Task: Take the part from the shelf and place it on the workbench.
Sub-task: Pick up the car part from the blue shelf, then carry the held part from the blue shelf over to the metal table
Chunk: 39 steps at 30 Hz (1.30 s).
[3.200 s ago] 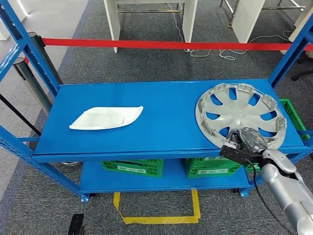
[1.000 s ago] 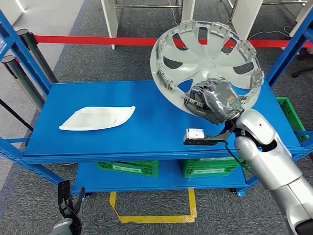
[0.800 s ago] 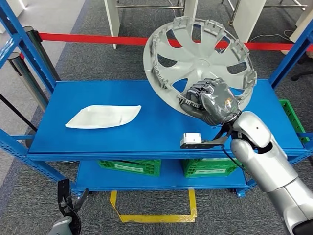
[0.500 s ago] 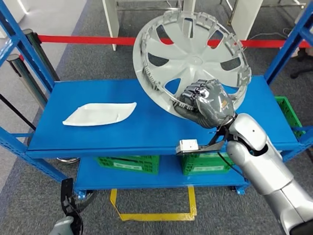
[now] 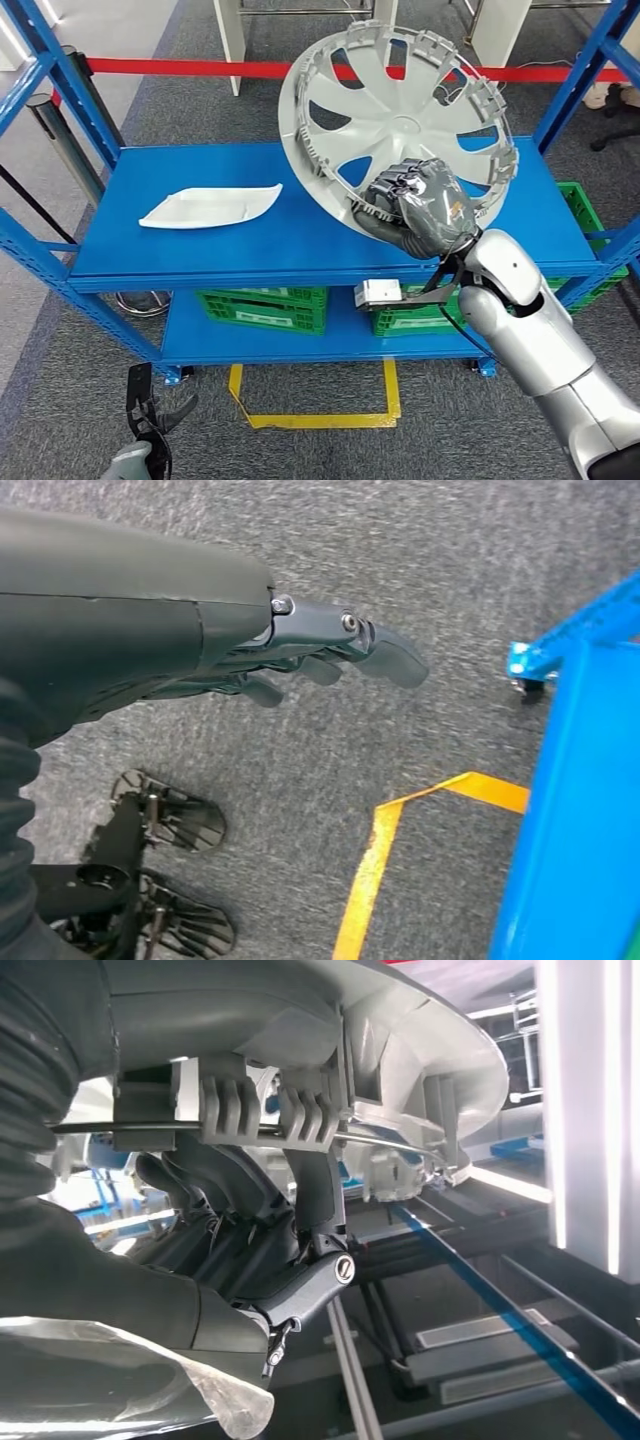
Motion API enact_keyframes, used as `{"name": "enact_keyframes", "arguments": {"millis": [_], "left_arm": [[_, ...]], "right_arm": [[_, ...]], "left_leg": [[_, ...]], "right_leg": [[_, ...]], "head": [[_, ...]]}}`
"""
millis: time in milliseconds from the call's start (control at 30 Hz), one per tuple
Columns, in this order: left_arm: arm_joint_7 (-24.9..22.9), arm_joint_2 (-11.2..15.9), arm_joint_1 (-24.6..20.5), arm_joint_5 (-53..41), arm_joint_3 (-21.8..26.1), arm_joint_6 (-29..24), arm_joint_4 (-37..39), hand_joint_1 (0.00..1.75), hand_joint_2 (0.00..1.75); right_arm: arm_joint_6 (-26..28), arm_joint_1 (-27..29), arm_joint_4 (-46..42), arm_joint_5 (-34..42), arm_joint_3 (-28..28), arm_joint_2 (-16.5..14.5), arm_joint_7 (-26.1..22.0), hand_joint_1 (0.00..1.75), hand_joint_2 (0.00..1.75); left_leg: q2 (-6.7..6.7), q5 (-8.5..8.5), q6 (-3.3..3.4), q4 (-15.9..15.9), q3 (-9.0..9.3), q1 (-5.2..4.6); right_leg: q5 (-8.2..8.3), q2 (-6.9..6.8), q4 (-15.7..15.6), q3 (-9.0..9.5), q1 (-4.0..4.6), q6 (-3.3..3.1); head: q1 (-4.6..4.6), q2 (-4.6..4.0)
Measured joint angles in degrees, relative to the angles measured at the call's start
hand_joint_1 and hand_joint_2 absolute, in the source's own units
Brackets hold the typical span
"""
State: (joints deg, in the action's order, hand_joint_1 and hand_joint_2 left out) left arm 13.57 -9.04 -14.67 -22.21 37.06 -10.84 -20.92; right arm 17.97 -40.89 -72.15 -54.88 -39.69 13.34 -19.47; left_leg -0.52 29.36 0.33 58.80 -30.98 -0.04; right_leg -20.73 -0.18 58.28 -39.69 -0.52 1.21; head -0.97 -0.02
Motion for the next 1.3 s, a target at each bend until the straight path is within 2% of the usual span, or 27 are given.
{"name": "enact_keyframes", "arguments": {"millis": [67,100,133,200,233,267,300,333,367,400,467,533,600,633,667,733,767,800,833,900,933,1000,1033,1100,1167,1267,1300], "left_arm": [[-0.14,-0.02,0.13,1.15,-0.38,0.06,0.0,0.0,1.75],[-0.15,0.0,0.13,1.83,-0.75,-0.04,-0.02,0.0,1.75],[-0.16,0.03,0.11,2.48,-1.2,-0.18,-0.05,0.0,1.75],[-0.21,0.15,0.12,3.42,-1.99,-0.44,-0.14,0.0,1.75],[-0.25,0.19,0.16,3.76,-2.33,-0.51,-0.17,0.0,1.75],[-0.28,0.22,0.19,4.02,-2.66,-0.55,-0.17,0.0,1.75],[-0.3,0.26,0.21,4.22,-2.97,-0.58,-0.17,0.0,1.75],[-0.31,0.28,0.22,4.42,-3.24,-0.6,-0.17,0.0,1.75],[-0.31,0.32,0.22,4.62,-3.54,-0.64,-0.17,0.0,1.75],[-0.31,0.34,0.23,4.84,-3.82,-0.69,-0.2,0.0,1.75],[-0.32,0.4,0.23,5.22,-4.37,-0.81,-0.28,0.0,1.75],[-0.35,0.48,0.26,5.39,-4.65,-0.91,-0.34,0.0,1.75],[-0.37,0.67,0.42,5.47,-4.86,-1.02,-0.35,0.0,1.75],[-0.38,0.75,0.55,5.5,-5.01,-1.05,-0.35,0.0,1.75],[-0.38,0.83,0.68,5.53,-5.18,-1.08,-0.35,0.0,1.75],[-0.39,0.86,0.81,5.56,-5.46,-1.1,-0.35,0.0,1.75],[-0.39,0.87,0.82,5.58,-5.55,-1.12,-0.35,0.0,1.75],[-0.39,0.89,0.81,5.63,-5.61,-1.14,-0.35,0.0,1.75],[-0.4,0.9,0.8,5.71,-5.67,-1.15,-0.35,0.0,1.75],[-0.67,0.91,0.66,5.86,-5.93,-1.17,-0.35,0.0,1.75],[-0.95,0.93,0.48,5.9,-6.16,-1.21,-0.35,0.0,1.75],[-0.88,0.78,0.58,5.34,-6.84,-1.62,-0.29,0.0,1.75],[0.56,0.66,1.31,4.76,-7.25,-1.78,-0.01,0.0,1.75],[7.24,0.4,4.57,3.3,-8.16,-1.72,1.68,0.0,1.75],[13.26,0.4,8.67,2.41,-8.87,-1.45,3.82,0.0,1.75],[14.3,0.34,12.53,1.77,-9.57,-1.45,5.5,0.0,1.75],[14.02,0.33,12.81,1.62,-9.77,-1.41,5.88,0.0,1.75]], "right_arm": [[-0.06,0.09,0.0,0.29,-0.04,-0.13,-0.15,1.75,1.75],[-0.11,0.11,-0.01,0.48,-0.04,-0.14,-0.27,1.75,1.75],[-0.15,0.15,-0.02,0.66,-0.03,-0.14,-0.39,1.75,1.75],[-0.21,0.37,-0.06,0.89,-0.04,-0.15,-0.52,1.75,1.75],[-0.21,0.6,-0.09,0.99,-0.05,-0.16,-0.53,1.75,1.75],[-0.21,0.86,-0.12,1.08,-0.07,-0.2,-0.55,1.75,1.75],[-0.21,1.08,-0.15,1.16,-0.09,-0.25,-0.57,1.75,1.75],[-0.21,1.24,-0.16,1.24,-0.1,-0.32,-0.58,1.75,1.75],[-0.22,1.3,-0.18,1.32,-0.11,-0.42,-0.59,1.75,1.75],[-0.25,1.32,-0.26,1.42,-0.09,-0.49,-0.57,1.75,1.75],[-0.28,1.29,-0.56,1.65,0.03,-0.68,-0.54,1.75,1.75],[-0.28,1.26,-0.79,1.77,0.1,-0.81,-0.53,1.75,1.75],[-0.26,1.46,-0.81,1.76,0.06,-0.87,-0.58,1.75,1.75],[-0.23,1.63,-0.83,1.75,0.05,-0.91,-0.62,1.75,1.75],[-0.21,1.79,-0.84,1.75,0.04,-0.95,-0.65,1.75,1.75],[-0.18,1.97,-0.86,1.75,0.04,-1.02,-0.68,1.75,1.75],[-0.18,2.11,-0.86,1.76,0.04,-1.03,-0.67,1.75,1.75],[-0.17,2.3,-0.85,1.77,0.04,-1.03,-0.67,1.75,1.75],[-0.15,2.55,-0.85,1.77,0.04,-1.03,-0.66,1.75,1.75],[-0.07,2.91,-0.85,1.8,0.08,-1.03,-0.67,1.75,1.75],[0.01,2.99,-0.86,1.89,0.17,-1.03,-0.67,1.75,1.75],[0.33,3.16,-0.93,2.18,0.64,-0.85,-0.14,1.75,1.75],[0.69,3.81,-1.41,2.56,1.13,-0.23,0.32,1.75,1.75],[2.63,8.13,-4.98,4.04,3.54,3.29,0.14,1.75,1.75],[4.71,14.77,-10.01,5.29,7.59,7.95,-1.52,1.75,1.75],[4.62,21.01,-14.74,4.74,13.05,11.62,-2.92,1.75,1.75],[4.19,22.2,-15.85,4.33,14.25,12.16,-2.95,1.75,1.75]], "left_leg": [[0.17,-1.09,0.87,-0.09,-0.69,0.07],[0.28,-1.77,1.34,-0.22,-1.21,0.18],[0.41,-2.47,1.69,-0.36,-1.87,0.3],[0.52,-3.73,2.08,-0.34,-3.46,0.26],[0.54,-4.38,2.09,-0.32,-4.31,0.23],[0.54,-5.07,2.08,-0.3,-5.22,0.2],[0.54,-5.74,2.04,-0.28,-6.12,0.18],[0.54,-6.39,1.97,-0.26,-6.95,0.17],[0.53,-7.03,1.85,-0.24,-7.72,0.16],[0.51,-7.6,1.68,-0.2,-8.29,0.17],[0.48,-8.7,1.11,-0.24,-9.01,0.09],[0.51,-9.9,0.39,-0.61,-9.24,0.12],[0.46,-10.2,-0.31,-0.84,-9.63,0.22],[0.43,-8.82,-0.68,-0.07,-10.05,0.27],[0.4,-6.31,-1.05,1.88,-10.66,0.33],[0.39,-0.24,-1.66,8.67,-12.01,0.52],[0.39,1.68,-1.86,12.51,-12.45,0.57],[0.39,2.16,-1.98,15.21,-12.37,0.59],[0.39,1.6,-2.03,16.58,-11.66,0.59],[0.37,-1.28,-1.79,12.6,-7.44,0.59],[0.3,-1.61,-1.53,8.66,-4.51,0.54],[0.18,-0.38,-0.86,1.59,0.11,0.37],[0.14,0.34,-0.53,-0.06,1.04,0.21],[0.16,0.0,0.36,-0.97,1.24,0.14],[0.15,-0.97,1.44,-1.42,0.71,0.33],[0.5,-2.5,2.23,-1.15,-1.67,0.15],[0.67,-3.04,2.3,-1.01,-2.6,0.0]], "right_leg": [[-0.11,0.02,0.03,-0.54,-0.16,0.66],[-1.54,0.05,1.02,-1.17,-0.19,0.95],[-3.96,0.07,3.2,-2.05,-0.22,1.18],[-9.75,0.08,10.52,-4.01,-0.21,1.5],[-11.58,0.08,14.25,-4.61,-0.2,1.6],[-12.2,0.09,16.84,-4.62,-0.19,1.63],[-11.59,0.09,17.65,-3.77,-0.18,1.58],[-10.35,0.09,16.99,-2.24,-0.17,1.47],[-8.99,0.08,14.27,0.43,-0.15,1.27],[-8.66,0.05,10.31,3.62,-0.1,1.0],[-10.01,0.06,2.08,9.7,0.14,0.59],[-10.88,0.18,-1.21,11.43,0.45,0.31],[-9.71,0.14,-1.31,10.33,0.35,-0.42],[-8.99,0.07,-1.34,9.9,0.21,-0.91],[-8.26,-0.02,-1.42,9.23,0.06,-1.37],[-6.98,-0.06,-1.37,7.93,0.04,-1.84],[-6.35,-0.05,-1.32,7.08,0.06,-1.87],[-5.72,-0.04,-1.24,6.19,0.06,-1.81],[-5.08,-0.02,-1.09,5.21,0.06,-1.71],[-4.07,0.03,-0.62,3.49,0.05,-1.36],[-3.68,0.04,-0.35,2.79,0.12,-1.12],[-2.85,0.0,-0.02,1.94,0.26,-0.55],[-2.43,-0.06,-0.07,1.8,0.28,-0.26],[-1.99,-0.19,-0.34,1.89,0.18,0.37],[-4.61,-0.13,1.2,1.2,0.04,1.02],[-12.44,0.06,11.08,-1.91,-0.1,1.69],[-13.53,0.07,14.24,-2.42,-0.1,1.81]], "head": [[0.02,-0.01],[0.07,-0.01],[0.13,-0.01],[0.19,-0.01],[0.17,-0.01],[0.16,-0.01],[0.18,-0.01],[0.16,-0.01],[0.16,-0.01],[0.17,-0.01],[0.1,0.0],[0.17,0.0],[0.3,0.0],[0.2,0.0],[0.1,0.0],[-0.1,-0.01],[-0.12,-0.01],[-0.11,-0.01],[-0.13,-0.01],[-0.13,-0.01],[-0.14,-0.01],[-0.07,-0.01],[-0.13,-0.01],[-0.36,-0.01],[-0.17,0.0],[0.65,0.01],[0.72,0.0]]}}
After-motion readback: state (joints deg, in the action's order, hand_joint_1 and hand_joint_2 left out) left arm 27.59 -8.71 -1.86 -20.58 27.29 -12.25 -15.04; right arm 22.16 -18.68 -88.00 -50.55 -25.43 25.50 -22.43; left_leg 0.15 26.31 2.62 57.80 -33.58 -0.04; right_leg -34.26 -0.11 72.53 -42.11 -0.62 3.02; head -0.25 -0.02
